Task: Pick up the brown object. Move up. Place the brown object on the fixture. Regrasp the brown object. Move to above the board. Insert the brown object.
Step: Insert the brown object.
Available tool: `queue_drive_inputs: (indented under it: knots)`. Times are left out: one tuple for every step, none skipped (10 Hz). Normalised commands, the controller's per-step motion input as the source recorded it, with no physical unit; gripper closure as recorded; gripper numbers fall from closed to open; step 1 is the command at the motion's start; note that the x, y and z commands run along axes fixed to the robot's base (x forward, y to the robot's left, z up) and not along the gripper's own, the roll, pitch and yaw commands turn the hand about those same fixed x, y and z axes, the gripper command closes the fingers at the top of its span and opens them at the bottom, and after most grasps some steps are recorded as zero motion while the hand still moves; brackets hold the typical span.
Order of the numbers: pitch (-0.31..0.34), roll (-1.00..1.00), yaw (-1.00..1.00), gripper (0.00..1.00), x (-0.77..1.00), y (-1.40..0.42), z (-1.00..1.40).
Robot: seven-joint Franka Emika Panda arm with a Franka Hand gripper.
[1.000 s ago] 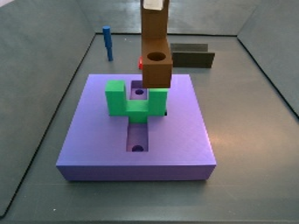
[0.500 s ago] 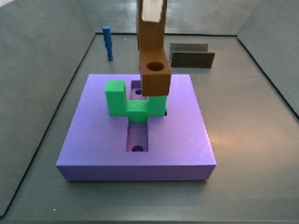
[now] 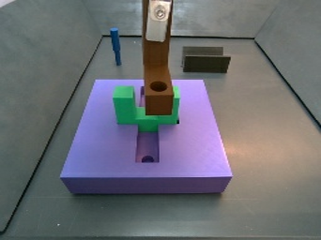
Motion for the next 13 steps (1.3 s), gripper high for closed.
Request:
queue_drive_inputs:
  knots:
    - [-0.037, -0.09, 0.00, 1.00, -0.05, -0.05, -0.15]
    - [-0.036, -0.07, 0.00, 1.00, -0.05, -0.03, -0.17]
    - [-0.044, -0.10, 0.00, 1.00, -0.08, 0.00, -0.20]
    - [-0.071, -0.14, -0.06, 1.00, -0.14, 0.00, -0.21]
    - [-0.090, -0.16, -0.06, 1.00, -0.17, 0.00, -0.19]
    - [-0.107, -0.20, -0.01, 1.00, -0.15, 0.00, -0.16]
    - [-0.096, -0.22, -0.01, 1.00, -0.11, 0.00, -0.09]
    - [-0.071, -0.18, -0.04, 1.00, -0.01, 0.00, -0.02]
    - [-0.071, -0.19, -0.05, 1.00, 0.00, 0.00, -0.03]
    - [-0.083, -0.19, -0.05, 1.00, -0.01, 0.00, -0.05]
    - [-0.087, -0.17, -0.04, 1.00, -0.01, 0.00, -0.09]
    - [-0.084, -0.13, -0.03, 1.00, 0.00, 0.00, -0.12]
    - [-0.074, -0.09, -0.03, 1.00, 0.00, 0.00, -0.13]
